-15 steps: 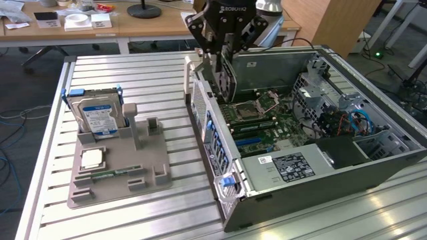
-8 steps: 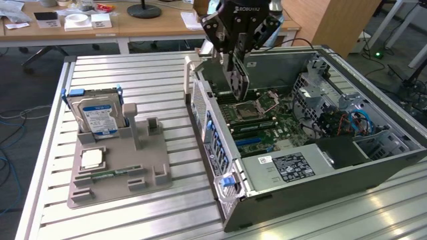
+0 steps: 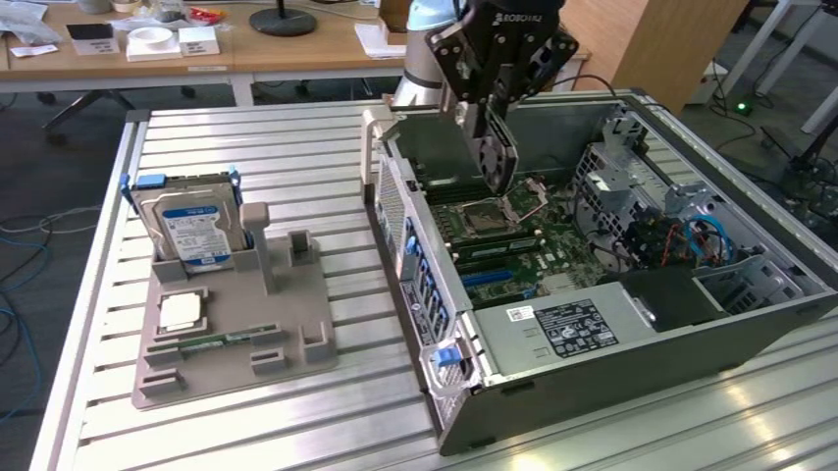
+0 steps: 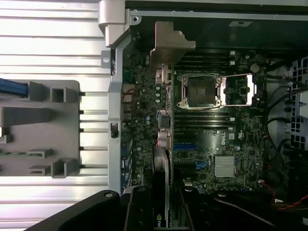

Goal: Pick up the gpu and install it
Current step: 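Pick up the gpu and move the gpu toward the slot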

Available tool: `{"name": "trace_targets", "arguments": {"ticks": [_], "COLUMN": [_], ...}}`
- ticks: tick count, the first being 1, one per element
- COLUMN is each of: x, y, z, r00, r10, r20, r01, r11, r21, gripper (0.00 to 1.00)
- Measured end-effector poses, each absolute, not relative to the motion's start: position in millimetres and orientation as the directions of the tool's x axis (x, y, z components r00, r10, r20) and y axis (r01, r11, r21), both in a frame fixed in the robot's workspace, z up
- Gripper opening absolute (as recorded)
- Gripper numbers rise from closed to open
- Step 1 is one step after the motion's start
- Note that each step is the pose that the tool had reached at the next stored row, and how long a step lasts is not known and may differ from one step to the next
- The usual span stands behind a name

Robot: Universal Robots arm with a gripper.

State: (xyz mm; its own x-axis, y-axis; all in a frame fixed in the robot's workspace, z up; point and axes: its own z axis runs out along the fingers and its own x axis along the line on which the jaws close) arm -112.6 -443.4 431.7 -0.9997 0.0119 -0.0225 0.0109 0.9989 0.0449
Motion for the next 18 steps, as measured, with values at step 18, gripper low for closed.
{"name": "trace_targets", "arguments": {"ticks": [18], "x": [-45], "y": [-443], "z": [432], "r00": [-1.0], "r10": [0.012], "r20": [-0.023], "r01": [0.011], "r11": [0.999], "r21": [0.045], "gripper": [0.26]}}
